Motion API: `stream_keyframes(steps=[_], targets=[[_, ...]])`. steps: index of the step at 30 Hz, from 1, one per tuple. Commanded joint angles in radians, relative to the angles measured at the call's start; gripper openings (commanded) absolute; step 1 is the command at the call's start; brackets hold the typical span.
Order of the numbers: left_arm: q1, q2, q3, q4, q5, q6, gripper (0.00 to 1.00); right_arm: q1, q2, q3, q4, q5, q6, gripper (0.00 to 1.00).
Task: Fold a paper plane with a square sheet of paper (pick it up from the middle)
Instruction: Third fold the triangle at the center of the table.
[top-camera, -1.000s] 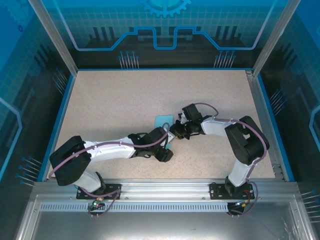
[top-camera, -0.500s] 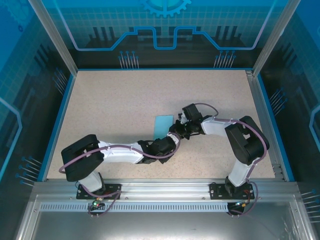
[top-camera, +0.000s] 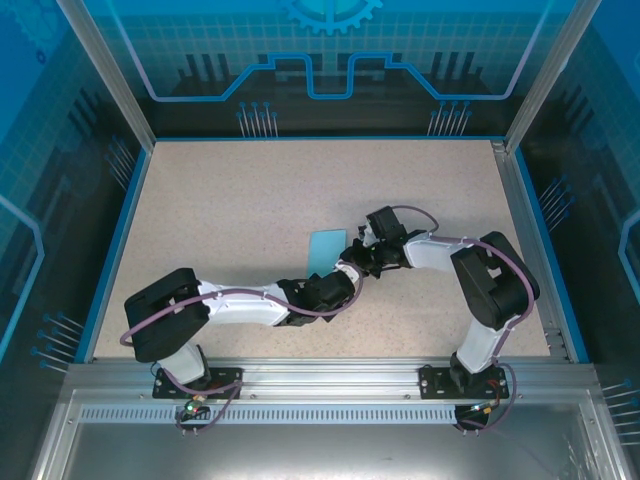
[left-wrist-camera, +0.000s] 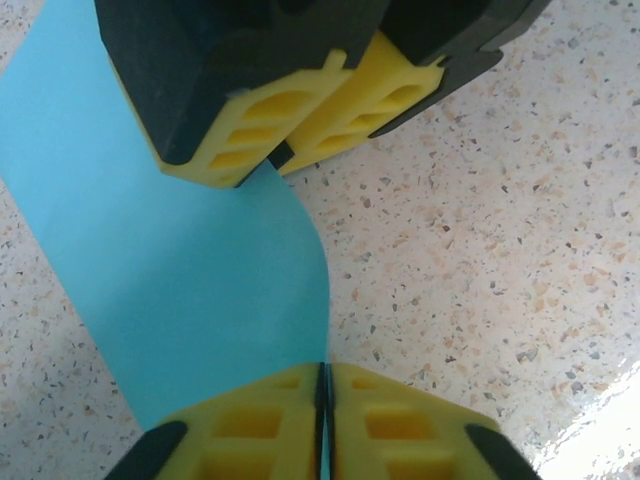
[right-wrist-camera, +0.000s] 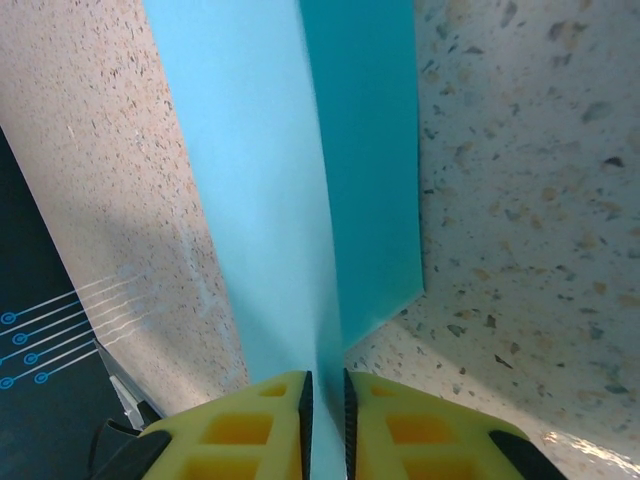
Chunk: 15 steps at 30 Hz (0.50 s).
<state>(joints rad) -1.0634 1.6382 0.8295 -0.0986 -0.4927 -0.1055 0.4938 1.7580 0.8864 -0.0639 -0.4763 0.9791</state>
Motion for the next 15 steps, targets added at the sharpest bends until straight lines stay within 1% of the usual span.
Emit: stream_keyframes(steps=[1,4,7,9,11,14,15], targets=[[-0.003,-0.023,0.030,-0.007,-0.001,-0.008,0.07,-0.018,-0.031,0.002,-0.040,-0.008,-0.010,0.18],[0.013,-0.029,0.043,-0.020,0.046,-0.015,0.01,-0.022,-0.042,-0.001,-0.040,-0.006,-0.016,0.20],[0.048,-0.042,0.056,-0.030,0.124,-0.033,0.00,-0.032,-0.059,-0.001,-0.053,-0.001,-0.024,0.22],[0.085,-0.060,0.062,-0.035,0.209,-0.058,0.00,-0.042,-0.076,-0.001,-0.059,0.006,-0.030,0.25],[0.139,-0.079,0.072,-0.038,0.347,-0.088,0.00,-0.055,-0.102,-0.030,-0.075,0.027,-0.040,0.29],[0.203,-0.100,0.064,-0.018,0.480,-0.114,0.00,-0.079,-0.139,-0.038,-0.114,0.062,-0.064,0.33],[0.220,-0.100,0.063,-0.018,0.507,-0.123,0.00,-0.084,-0.150,-0.043,-0.125,0.071,-0.069,0.34]])
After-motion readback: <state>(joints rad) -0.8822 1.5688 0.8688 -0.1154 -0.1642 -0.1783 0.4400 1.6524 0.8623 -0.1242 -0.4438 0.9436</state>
